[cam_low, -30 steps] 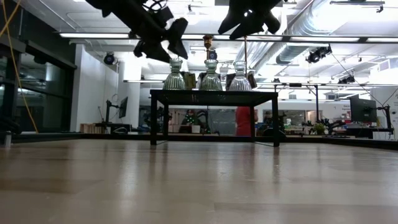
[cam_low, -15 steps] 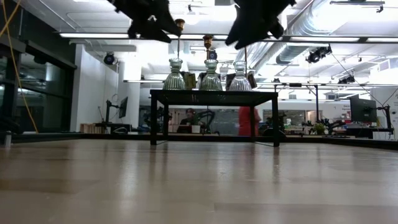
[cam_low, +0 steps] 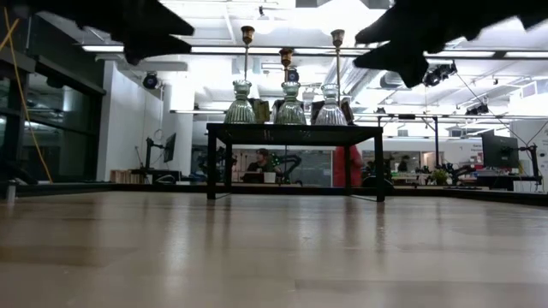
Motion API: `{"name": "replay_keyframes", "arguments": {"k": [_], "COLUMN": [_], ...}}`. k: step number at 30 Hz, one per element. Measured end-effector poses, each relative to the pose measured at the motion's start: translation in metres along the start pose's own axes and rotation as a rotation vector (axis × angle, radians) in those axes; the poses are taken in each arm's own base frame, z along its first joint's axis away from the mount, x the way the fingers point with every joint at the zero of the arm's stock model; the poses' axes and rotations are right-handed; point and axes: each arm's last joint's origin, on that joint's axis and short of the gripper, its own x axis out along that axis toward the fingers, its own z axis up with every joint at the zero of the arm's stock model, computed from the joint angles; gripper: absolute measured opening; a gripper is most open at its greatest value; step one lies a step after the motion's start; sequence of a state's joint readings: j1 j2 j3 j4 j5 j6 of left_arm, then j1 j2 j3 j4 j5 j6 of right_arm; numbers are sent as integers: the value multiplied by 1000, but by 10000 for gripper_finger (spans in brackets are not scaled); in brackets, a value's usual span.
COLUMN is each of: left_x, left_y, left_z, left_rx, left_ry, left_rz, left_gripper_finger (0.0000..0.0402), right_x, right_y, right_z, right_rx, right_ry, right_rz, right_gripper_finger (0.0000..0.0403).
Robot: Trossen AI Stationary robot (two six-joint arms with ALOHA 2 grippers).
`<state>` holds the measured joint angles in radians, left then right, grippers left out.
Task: Stock candles on shelf
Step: Return to Home Position
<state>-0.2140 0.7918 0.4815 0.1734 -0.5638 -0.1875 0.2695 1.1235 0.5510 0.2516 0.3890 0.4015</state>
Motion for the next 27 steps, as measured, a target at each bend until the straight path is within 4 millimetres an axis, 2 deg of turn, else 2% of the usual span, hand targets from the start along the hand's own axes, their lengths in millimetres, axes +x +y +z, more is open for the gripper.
{"name": "replay_keyframes", "arguments": {"k": [5, 15, 22, 27], "left_x": [-20, -38, -51, -57], "left_y": [7, 26, 38, 44], "left_z": [-20, -42, -55, -61], "left_rx": [-43, -56, -111, -145], "left_ry": [-77, -136, -200, -242], "left_rz": [21, 36, 31, 20], "left_gripper_finger": [218, 218, 218, 218], "right_x": [-24, -65, -83, -87], "right_y": [-19, -56, -65, -67], "right_z": [-18, -29, -34, -37], "right_rx": [58, 92, 99, 96], "right_ry": [-139, -315, -338, -315], "right_rz": [159, 237, 224, 206], "right_gripper_finger": [199, 199, 199, 199]}}
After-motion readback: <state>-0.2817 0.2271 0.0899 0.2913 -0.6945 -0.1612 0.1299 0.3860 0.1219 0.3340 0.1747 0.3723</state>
